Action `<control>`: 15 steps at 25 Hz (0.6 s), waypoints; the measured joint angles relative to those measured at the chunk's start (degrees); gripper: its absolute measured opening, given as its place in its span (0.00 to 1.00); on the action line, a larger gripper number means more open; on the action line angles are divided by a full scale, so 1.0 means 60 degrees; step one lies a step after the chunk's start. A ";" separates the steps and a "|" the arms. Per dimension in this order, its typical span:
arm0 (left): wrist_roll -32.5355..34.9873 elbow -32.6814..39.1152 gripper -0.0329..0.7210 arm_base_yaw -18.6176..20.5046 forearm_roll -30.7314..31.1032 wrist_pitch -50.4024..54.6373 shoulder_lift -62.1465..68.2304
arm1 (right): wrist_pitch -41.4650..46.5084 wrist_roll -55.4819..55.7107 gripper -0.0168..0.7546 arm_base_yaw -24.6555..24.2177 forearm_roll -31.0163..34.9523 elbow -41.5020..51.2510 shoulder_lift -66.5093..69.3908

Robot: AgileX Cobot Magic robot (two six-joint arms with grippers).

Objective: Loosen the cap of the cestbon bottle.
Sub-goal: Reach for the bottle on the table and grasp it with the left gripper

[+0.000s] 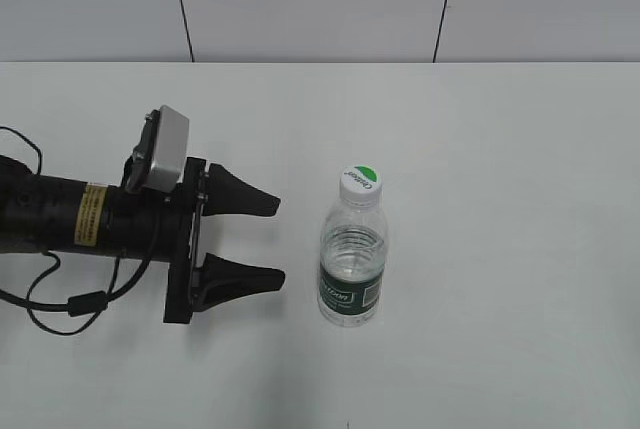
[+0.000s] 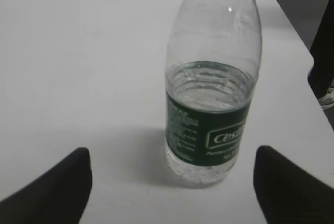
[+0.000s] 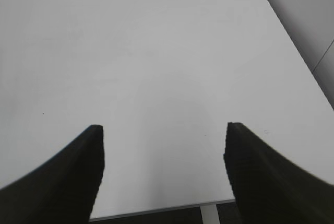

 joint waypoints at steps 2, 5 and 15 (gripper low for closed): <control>0.0000 -0.0009 0.80 -0.0061 0.0000 0.0059 0.0052 | 0.0000 0.0000 0.74 0.0000 0.0000 0.0000 0.0000; 0.0000 -0.0027 0.80 -0.0140 0.0000 0.0130 0.0095 | 0.0000 0.0000 0.74 0.0000 0.0000 0.0000 0.0000; -0.0623 -0.0817 0.77 -0.0963 0.0048 0.0874 0.0102 | 0.0000 0.0000 0.74 0.0000 0.0000 0.0000 0.0000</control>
